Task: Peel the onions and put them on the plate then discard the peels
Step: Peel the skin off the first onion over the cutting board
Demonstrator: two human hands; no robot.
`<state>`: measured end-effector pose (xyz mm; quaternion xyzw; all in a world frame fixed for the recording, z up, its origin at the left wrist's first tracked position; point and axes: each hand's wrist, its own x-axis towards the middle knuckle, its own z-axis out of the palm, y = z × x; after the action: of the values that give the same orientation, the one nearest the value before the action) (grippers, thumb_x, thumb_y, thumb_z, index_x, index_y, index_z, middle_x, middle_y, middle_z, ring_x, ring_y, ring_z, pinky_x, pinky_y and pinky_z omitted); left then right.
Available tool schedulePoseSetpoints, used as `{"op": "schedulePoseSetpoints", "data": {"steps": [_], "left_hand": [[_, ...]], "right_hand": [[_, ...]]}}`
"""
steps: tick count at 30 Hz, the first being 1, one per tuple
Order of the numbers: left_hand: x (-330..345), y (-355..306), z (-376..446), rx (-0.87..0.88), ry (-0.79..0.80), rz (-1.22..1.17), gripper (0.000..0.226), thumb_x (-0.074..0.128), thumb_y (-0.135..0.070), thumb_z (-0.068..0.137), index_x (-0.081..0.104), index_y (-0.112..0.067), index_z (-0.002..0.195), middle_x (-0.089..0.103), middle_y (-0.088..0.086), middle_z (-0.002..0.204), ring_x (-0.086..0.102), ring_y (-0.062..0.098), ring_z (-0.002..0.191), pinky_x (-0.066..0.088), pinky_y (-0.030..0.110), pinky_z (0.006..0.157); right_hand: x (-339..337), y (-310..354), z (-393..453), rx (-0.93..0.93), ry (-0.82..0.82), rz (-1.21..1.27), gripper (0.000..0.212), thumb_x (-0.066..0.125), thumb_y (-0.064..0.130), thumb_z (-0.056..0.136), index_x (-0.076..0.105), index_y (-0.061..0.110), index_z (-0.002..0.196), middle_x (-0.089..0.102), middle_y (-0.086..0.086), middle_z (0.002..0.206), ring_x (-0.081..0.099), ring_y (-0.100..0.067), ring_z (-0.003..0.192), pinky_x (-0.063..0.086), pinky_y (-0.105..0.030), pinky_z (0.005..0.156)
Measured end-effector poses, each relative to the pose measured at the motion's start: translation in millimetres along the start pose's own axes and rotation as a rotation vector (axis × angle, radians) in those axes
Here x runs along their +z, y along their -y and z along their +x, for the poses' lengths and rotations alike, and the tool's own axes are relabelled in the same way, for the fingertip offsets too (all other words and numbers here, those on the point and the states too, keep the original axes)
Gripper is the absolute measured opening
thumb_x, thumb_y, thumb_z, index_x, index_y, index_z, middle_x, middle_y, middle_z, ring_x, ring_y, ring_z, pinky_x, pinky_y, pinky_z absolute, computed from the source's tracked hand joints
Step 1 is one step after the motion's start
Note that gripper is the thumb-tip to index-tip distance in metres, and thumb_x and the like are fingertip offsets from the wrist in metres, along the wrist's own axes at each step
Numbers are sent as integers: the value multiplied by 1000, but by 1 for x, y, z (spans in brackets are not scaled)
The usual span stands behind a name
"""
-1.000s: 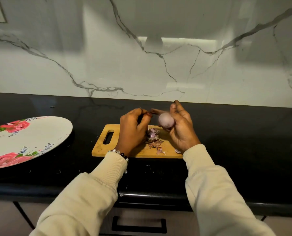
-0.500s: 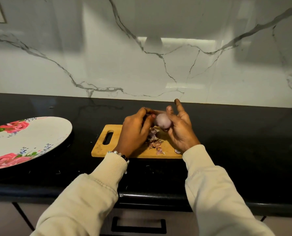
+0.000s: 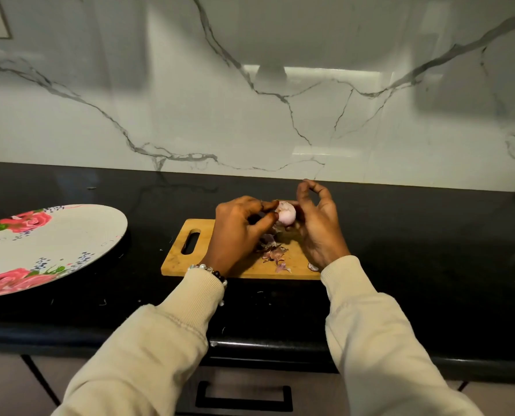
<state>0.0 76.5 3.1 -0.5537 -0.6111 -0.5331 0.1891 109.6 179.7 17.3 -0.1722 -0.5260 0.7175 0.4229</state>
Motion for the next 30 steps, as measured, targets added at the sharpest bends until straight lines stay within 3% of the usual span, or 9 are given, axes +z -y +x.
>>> {"op": "schedulePoseSetpoints", "data": {"steps": [2,4,9,12,17,24,27,30], "left_hand": [[0,1,1,-4,-23,25,15,75,-13,83,77,-8,97,72,2,81,62,8,70,45,8,66],[-1,1,1,-8,-36,40,9,75,-13,83,78,-7,90,71,3,76,62,9,66,43,8,62],[-3,0,-1,-38,-70,36,8,73,-12,84,77,-5,85,69,4,70,62,12,62,48,25,58],[-3,0,-1,-1,-65,98,10,72,-12,82,75,-2,81,67,7,67,59,13,59,45,26,56],[-4,2,-3,33,-61,175,14,68,-12,80,72,1,84,69,12,73,64,22,63,45,26,60],[-1,-1,-3,26,-49,263,19,59,-15,85,66,2,89,66,14,81,62,26,68,49,34,59],[-1,-2,-2,-27,-64,240,13,63,-10,86,66,2,92,66,14,85,59,21,72,47,29,63],[-3,-4,1,-115,-117,133,8,68,-2,84,67,1,91,67,11,85,57,15,73,47,27,65]], "right_hand": [[-2,-2,4,6,-8,-18,48,65,42,81,50,28,125,75,-9,87,71,-32,93,59,-52,78],[-4,-4,5,-14,41,-51,45,63,26,92,46,25,134,76,-6,82,71,-31,91,55,-58,87],[-6,-5,0,-23,218,-69,72,64,6,87,31,22,149,73,-19,109,67,-37,106,48,-61,99],[-6,-3,-3,-3,273,-72,85,67,9,79,25,21,152,70,-18,118,68,-33,106,50,-58,97],[-6,-5,-5,-15,300,-151,76,58,-5,90,23,18,153,71,-13,117,70,-25,102,58,-36,85],[-4,-4,-5,-27,298,-131,78,58,-5,90,22,18,155,70,-15,118,71,-26,102,58,-37,84],[-2,-3,-7,-23,306,-57,84,61,0,84,20,17,155,71,-16,116,72,-26,99,59,-37,82],[-3,-2,-5,-16,301,48,76,53,-7,90,20,15,155,74,-13,106,74,-23,91,60,-32,72]]}}
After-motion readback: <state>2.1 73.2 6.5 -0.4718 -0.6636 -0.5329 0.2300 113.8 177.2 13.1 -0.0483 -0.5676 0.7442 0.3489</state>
